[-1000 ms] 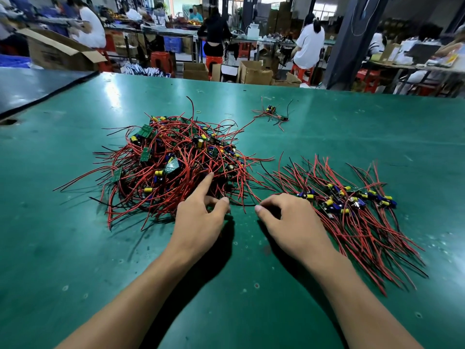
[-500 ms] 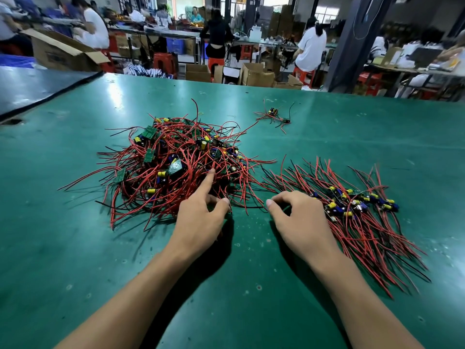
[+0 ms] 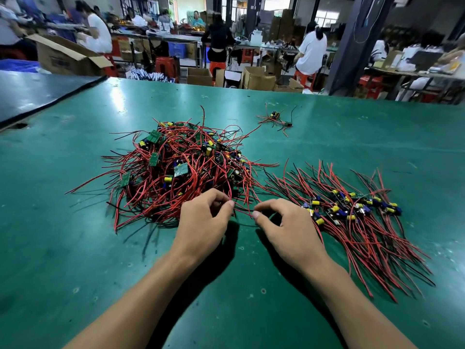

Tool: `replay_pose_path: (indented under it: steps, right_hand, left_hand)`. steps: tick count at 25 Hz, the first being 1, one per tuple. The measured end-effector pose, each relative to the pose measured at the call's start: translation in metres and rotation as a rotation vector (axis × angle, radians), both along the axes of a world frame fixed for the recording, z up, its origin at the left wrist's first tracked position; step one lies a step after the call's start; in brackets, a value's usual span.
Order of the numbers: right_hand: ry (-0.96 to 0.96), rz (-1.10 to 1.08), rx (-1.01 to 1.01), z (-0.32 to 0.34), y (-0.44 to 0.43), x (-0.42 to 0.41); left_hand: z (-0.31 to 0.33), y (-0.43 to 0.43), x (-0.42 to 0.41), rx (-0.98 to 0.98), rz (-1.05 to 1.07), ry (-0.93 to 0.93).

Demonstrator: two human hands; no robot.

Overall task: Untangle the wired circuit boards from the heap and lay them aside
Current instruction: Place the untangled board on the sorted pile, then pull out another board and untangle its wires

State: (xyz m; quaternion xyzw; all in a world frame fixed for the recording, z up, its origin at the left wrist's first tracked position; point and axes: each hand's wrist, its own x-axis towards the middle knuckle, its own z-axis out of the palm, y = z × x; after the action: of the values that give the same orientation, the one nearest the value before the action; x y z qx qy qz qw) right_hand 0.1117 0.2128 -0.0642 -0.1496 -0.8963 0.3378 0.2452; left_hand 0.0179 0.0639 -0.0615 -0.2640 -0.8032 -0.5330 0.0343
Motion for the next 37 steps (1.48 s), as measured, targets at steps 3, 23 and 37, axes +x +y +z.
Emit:
replay_pose_path:
  steps: [3, 23, 37]
  right_hand:
    - [0.025, -0.095, -0.182, 0.001, 0.003, -0.003]
    - [0.166, 0.162, -0.875, 0.021, 0.0, -0.001]
    - [0.407, 0.33, -1.712, 0.041, 0.031, 0.014]
  left_hand:
    - [0.003, 0.003, 0.012, 0.062, -0.093, 0.039]
    - [0.01, 0.002, 0.014, 0.371, -0.069, -0.17]
    - [0.006, -0.003, 0.003, 0.256, 0.057, -0.026]
